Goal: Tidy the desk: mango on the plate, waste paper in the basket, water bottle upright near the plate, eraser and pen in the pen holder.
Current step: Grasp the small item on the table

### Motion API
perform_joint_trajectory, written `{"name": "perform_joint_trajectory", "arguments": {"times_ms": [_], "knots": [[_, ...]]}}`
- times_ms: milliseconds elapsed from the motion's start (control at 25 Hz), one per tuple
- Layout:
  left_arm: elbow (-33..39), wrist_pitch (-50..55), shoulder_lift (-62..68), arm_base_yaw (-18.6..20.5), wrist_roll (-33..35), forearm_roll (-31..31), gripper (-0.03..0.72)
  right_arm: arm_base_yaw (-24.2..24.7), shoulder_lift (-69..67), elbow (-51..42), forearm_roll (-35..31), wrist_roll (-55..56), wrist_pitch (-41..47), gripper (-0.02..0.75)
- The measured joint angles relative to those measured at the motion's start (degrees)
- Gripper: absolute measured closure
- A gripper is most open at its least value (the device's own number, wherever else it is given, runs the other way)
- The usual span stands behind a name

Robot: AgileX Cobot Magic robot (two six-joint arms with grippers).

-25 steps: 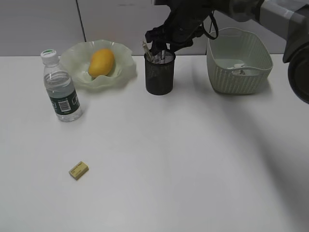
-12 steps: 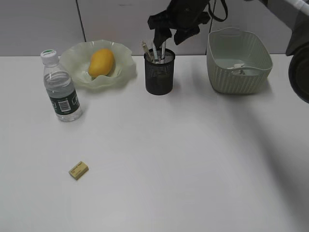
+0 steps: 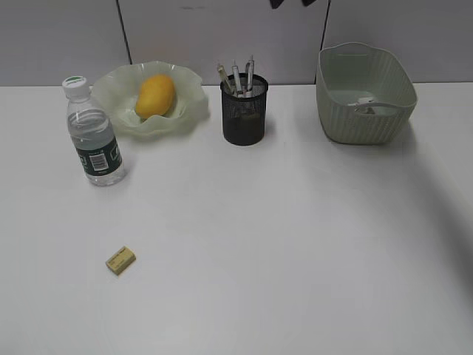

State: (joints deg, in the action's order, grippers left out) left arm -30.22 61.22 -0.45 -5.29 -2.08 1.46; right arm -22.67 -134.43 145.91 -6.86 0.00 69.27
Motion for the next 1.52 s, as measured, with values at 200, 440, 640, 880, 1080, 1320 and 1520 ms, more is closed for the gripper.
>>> {"name": "perform_joint_trajectory", "arguments": {"times_ms": [200,440,640,880,1080,1320,1520], "knots": [[0.00,0.00,0.00,0.00,0.00,0.00,0.200,7.51,6.75,-6.97,1.46,0.49,0.00,0.291],[0.00,0.00,0.00,0.00,0.00,-0.16,0.200,16.18,14.17,-15.98,5.03,0.00,0.17,0.293],[0.00,0.00,0.00,0.00,0.00,-0.16,0.200,16.68,20.04,-22.99,6.50,-1.97,0.19,0.293],[0.00,0.00,0.00,0.00,0.00,-0.21,0.200,16.68,34.14,-42.85,6.24,-2.19,0.19,0.293],[0.00,0.00,0.00,0.00,0.00,-0.21,0.200,16.68,47.96,-57.88,6.24,-2.19,0.30,0.293],[0.00,0.00,0.00,0.00,0.00,-0.21,0.201,16.68,64.06,-71.61,6.86,-2.19,0.30,0.293],[0.00,0.00,0.00,0.00,0.00,-0.21,0.201,16.68,74.85,-79.27,6.21,-2.19,0.30,0.293]]}}
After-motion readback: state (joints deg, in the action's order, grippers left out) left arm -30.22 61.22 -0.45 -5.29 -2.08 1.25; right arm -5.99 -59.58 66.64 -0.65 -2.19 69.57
